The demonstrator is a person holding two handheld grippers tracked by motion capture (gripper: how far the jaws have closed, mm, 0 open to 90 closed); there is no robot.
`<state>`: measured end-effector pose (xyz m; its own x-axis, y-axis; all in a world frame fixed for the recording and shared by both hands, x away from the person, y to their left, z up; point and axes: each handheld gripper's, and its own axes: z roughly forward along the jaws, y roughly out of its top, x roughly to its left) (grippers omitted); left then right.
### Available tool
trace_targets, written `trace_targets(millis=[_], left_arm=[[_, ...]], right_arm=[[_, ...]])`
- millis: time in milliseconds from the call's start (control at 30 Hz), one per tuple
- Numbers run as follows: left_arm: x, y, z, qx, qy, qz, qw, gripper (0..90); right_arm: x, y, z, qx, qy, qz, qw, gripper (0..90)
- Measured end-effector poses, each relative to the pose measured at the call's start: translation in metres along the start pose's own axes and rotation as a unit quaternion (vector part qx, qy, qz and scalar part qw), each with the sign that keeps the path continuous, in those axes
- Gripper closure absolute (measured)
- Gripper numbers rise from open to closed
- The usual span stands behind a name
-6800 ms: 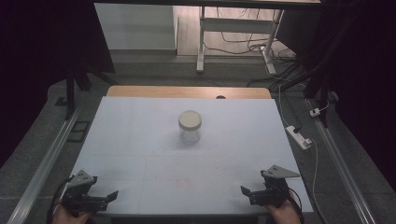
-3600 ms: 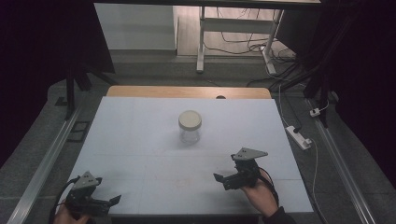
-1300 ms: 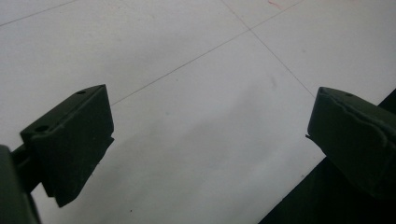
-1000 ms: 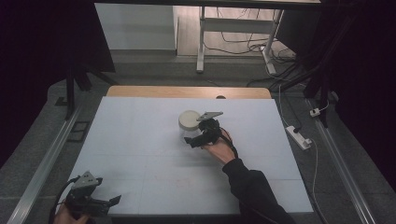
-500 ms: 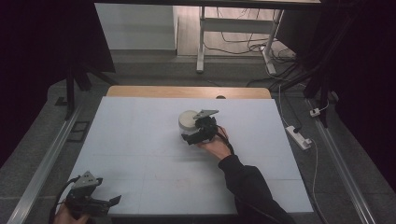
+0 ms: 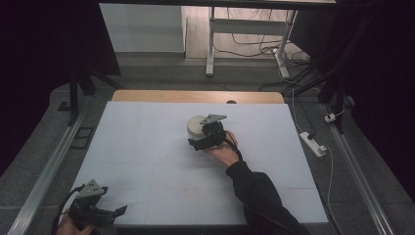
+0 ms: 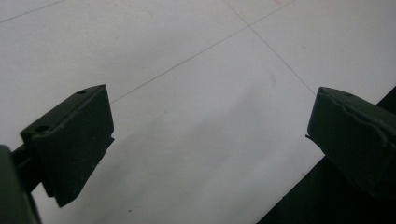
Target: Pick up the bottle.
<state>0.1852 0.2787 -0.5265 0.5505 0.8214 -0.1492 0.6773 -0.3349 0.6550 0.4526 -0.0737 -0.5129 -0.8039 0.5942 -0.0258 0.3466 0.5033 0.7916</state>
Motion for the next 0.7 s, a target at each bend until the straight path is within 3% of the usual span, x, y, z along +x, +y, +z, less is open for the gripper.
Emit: trace_targets(millis=[300,700], left_arm=[[0.000,0.000,0.000,0.001,0.000,0.001,1.0000,1.6],[0.000,0.000,0.000,0.001,0.001,0.002,1.0000,1.6]], right_arm=[[0.004,-0.001,-0.004,-0.001,-0.016,-0.001,0.9999,6.2],[0.007,-0.004,-0.015,0.012,-0.002,-0.001,0.9999,6.2]])
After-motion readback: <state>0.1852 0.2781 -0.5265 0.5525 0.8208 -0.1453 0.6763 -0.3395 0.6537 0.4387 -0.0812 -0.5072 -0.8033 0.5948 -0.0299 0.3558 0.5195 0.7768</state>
